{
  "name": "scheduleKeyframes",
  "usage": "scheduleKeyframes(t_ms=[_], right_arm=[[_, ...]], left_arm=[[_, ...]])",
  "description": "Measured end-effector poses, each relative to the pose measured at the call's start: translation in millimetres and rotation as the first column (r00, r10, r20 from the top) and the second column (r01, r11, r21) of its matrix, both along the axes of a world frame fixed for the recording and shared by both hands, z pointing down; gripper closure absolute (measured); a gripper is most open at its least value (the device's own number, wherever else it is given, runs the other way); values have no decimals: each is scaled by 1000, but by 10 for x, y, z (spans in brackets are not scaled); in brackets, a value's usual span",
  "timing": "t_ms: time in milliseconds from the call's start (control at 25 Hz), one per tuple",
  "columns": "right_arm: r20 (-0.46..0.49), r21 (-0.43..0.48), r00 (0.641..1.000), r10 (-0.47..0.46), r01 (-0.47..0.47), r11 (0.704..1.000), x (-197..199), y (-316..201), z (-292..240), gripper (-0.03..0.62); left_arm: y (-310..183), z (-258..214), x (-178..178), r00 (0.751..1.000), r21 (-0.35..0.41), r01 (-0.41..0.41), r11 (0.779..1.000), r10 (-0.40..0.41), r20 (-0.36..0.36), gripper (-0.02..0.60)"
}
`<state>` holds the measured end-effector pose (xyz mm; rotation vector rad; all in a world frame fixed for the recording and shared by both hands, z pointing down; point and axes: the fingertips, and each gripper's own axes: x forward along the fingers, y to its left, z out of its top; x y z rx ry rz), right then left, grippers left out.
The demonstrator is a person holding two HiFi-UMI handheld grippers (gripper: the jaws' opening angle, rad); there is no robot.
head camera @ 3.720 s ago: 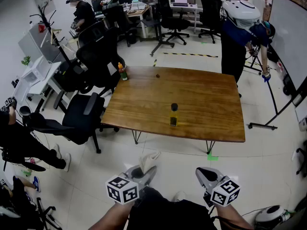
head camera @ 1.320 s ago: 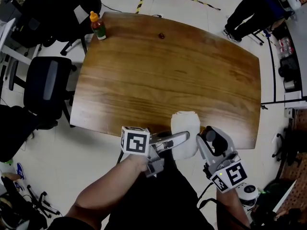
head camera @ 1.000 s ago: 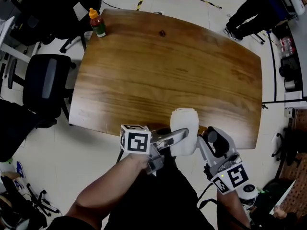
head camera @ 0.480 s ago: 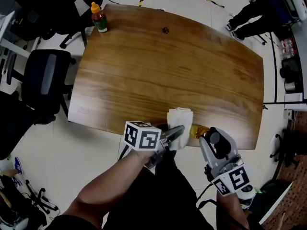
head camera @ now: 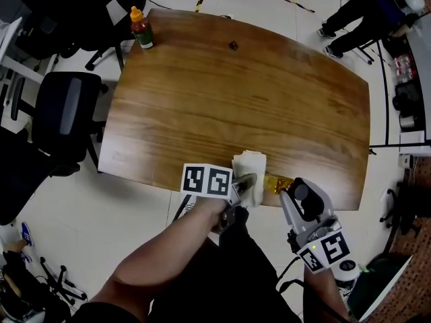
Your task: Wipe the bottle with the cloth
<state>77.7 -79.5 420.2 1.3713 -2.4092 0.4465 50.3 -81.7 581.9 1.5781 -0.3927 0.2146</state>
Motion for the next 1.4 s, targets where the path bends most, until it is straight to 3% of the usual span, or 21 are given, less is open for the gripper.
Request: scheduleKeyframes(t_ms=[120, 200, 280, 440, 480, 560, 600, 640, 680, 760, 840, 880, 1000, 1200, 1280, 1400], right_arm=[[20, -12, 1000, 8, -8, 1000, 50, 8, 0, 447], [18, -11, 1000, 1, -1, 1000, 41, 12, -1, 447], [20, -11, 1000, 1, -1, 1000, 41, 6, 1, 447], [29, -12, 1000, -4, 4, 1000, 49, -6, -3, 447], [30, -13, 1000, -7, 7, 1000, 50, -6, -4, 447], [29, -15, 1000, -12, 12, 1000, 46, 3, -4, 447], [28, -15, 1000, -13, 13, 1000, 42, 9, -2, 447], [28, -15, 1000, -14, 14, 1000, 39, 16, 1, 447], [28, -15, 1000, -14, 14, 1000, 38, 20, 4, 447], [28, -16, 1000, -15, 15, 1000, 36, 22, 9, 447], [28, -18, 999, -15, 15, 1000, 34, 18, 9, 447], [29, -19, 999, -15, 16, 1000, 34, 15, 7, 447], [34, -19, 999, -16, 16, 1000, 35, 16, 1, 447], [41, -16, 999, -14, 14, 1000, 44, 24, 0, 447], [41, -16, 999, -16, 17, 1000, 42, 18, -1, 447], [42, -15, 999, -19, 20, 1000, 40, 20, -3, 447]], left_arm=[[-20, -182, -51, 998, 42, 24, 999, -21, -63, 477], [-36, -401, -116, 995, 145, 34, 989, -20, -101, 477], [19, -669, -169, 990, 285, 21, 958, 21, -142, 477], [491, -1120, -132, 955, 540, -87, 837, 225, -195, 477], [652, -1110, -90, 942, 582, -146, 800, 291, -164, 476], [940, -959, 33, 910, 651, -289, 702, 412, -40, 476], [1028, -888, 108, 895, 678, -337, 653, 446, 16, 476], [1061, -852, 186, 888, 701, -356, 618, 458, 48, 476], [1047, -849, 264, 889, 720, -351, 599, 454, 57, 476], [957, -871, 400, 902, 741, -322, 589, 429, 51, 476], [875, -866, 489, 911, 734, -309, 604, 410, 46, 476], [824, -845, 509, 918, 718, -299, 628, 394, 38, 477], [665, -793, 505, 944, 609, -227, 760, 326, -55, 477], [617, -693, 540, 951, 356, -135, 925, 222, -217, 479], [620, -576, 541, 952, 237, -111, 965, 172, -253, 479], [672, -423, 545, 950, 95, -103, 990, 126, -285, 479]])
